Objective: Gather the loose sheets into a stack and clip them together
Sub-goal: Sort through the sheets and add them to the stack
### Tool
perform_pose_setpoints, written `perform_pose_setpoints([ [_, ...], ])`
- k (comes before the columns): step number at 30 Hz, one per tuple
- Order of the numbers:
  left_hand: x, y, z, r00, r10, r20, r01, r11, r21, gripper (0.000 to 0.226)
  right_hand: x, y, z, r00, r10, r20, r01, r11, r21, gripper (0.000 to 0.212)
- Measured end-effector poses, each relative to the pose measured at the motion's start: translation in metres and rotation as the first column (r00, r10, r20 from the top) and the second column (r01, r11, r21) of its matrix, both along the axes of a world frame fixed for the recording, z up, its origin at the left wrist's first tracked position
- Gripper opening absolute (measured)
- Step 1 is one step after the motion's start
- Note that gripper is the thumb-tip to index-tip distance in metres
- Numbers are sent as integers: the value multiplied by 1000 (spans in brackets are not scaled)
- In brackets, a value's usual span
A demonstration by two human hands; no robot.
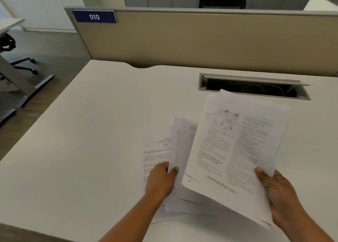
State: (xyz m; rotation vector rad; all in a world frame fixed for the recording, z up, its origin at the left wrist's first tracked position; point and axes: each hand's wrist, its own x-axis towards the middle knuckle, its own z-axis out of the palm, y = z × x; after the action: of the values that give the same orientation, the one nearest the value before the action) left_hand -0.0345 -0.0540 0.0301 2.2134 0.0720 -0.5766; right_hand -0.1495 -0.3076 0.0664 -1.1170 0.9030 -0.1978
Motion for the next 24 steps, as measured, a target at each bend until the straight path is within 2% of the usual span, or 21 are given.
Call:
perform_pose_setpoints([
  [6,-1,16,-5,999,40,17,-39,999,-26,27,10,23,-25,998,24,-62,-24,1000,-4,15],
  [14,2,42,-4,992,121,34,-124,989,84,21,9,20,-30,990,83,-112,-92,993,-75,12],
  [16,-1,48,0,985,166,47,-172,973,155,15,8,19,-32,988,90,-127,-103,990,-98,11],
  [19,-3,57,3,958,242,151,-281,896,343,11,8,19,-34,986,100,-135,-116,987,-115,11],
  [21,-2,59,2,953,232,197,-294,867,403,22,9,20,-33,983,112,-145,-130,984,-122,10],
  [24,3,57,3,957,219,188,-282,854,438,43,9,20,-32,982,118,-149,-138,981,-134,9],
])
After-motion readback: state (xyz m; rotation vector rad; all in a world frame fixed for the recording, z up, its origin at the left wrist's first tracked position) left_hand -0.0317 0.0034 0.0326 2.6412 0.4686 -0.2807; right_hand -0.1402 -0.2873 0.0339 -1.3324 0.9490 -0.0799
